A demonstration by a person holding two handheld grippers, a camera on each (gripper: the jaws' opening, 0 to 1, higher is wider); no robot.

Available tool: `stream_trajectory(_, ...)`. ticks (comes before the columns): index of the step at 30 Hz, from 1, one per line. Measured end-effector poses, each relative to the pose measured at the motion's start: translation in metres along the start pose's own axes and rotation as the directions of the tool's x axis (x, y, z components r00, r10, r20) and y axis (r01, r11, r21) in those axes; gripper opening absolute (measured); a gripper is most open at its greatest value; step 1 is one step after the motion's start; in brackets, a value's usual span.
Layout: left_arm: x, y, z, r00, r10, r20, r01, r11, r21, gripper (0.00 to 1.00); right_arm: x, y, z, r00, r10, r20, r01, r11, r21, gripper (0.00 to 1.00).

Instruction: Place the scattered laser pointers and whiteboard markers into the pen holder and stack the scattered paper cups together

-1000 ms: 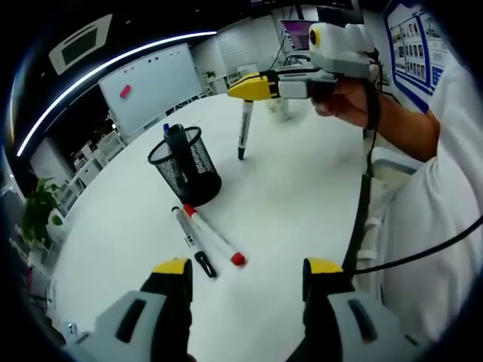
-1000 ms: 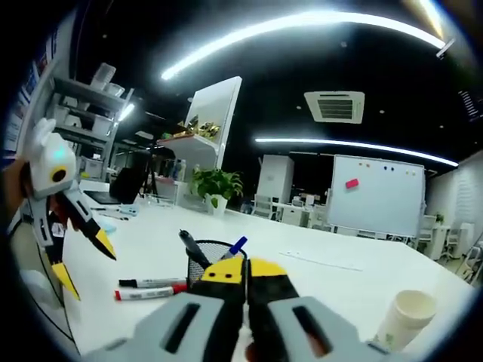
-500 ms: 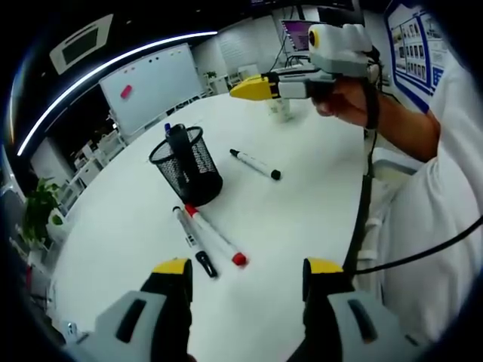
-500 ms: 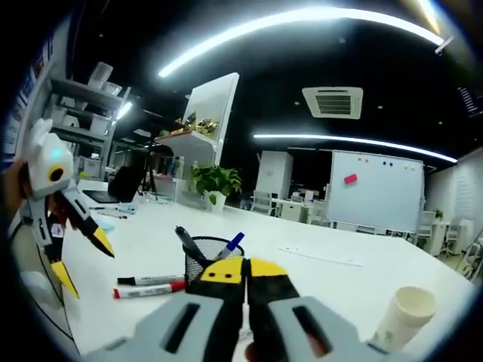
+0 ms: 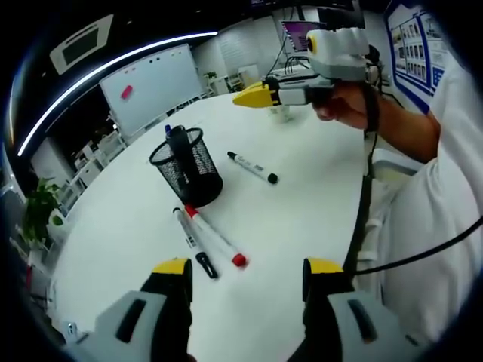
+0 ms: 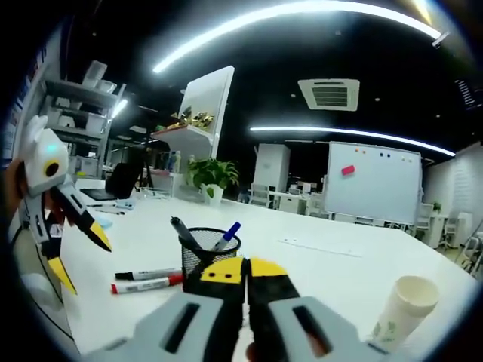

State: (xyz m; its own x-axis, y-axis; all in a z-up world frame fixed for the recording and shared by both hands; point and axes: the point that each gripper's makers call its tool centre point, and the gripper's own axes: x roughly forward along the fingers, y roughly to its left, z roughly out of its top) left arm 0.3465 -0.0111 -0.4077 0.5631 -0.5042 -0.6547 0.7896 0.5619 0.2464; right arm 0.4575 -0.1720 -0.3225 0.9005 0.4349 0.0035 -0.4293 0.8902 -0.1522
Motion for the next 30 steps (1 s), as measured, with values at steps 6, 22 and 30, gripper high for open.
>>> stream_trajectory(6, 0.0, 0.0, 0.001, 1.0, -0.001, 0.001, 0.001, 1.0, 0.0, 0.59, 0.001, 0.002, -0.007, 1.0, 0.007, -0.025, -0.007, 1.0, 0.015, 0.02)
stream_trajectory(22, -0.002, 0.003, 0.006, 1.0, 0.0, 0.014, 0.0, 1.0, 0.013, 0.59, 0.007, 0.01, -0.023, 0.994, 0.034, -0.105, -0.034, 0.999, 0.003, 0.02)
stream_trajectory(30, 0.0, 0.003, 0.007, 1.0, -0.01, 0.02, 0.01, 1.0, 0.019, 0.59, 0.007, 0.009, -0.03, 0.99, 0.035, -0.139, -0.036, 0.999, -0.005, 0.02)
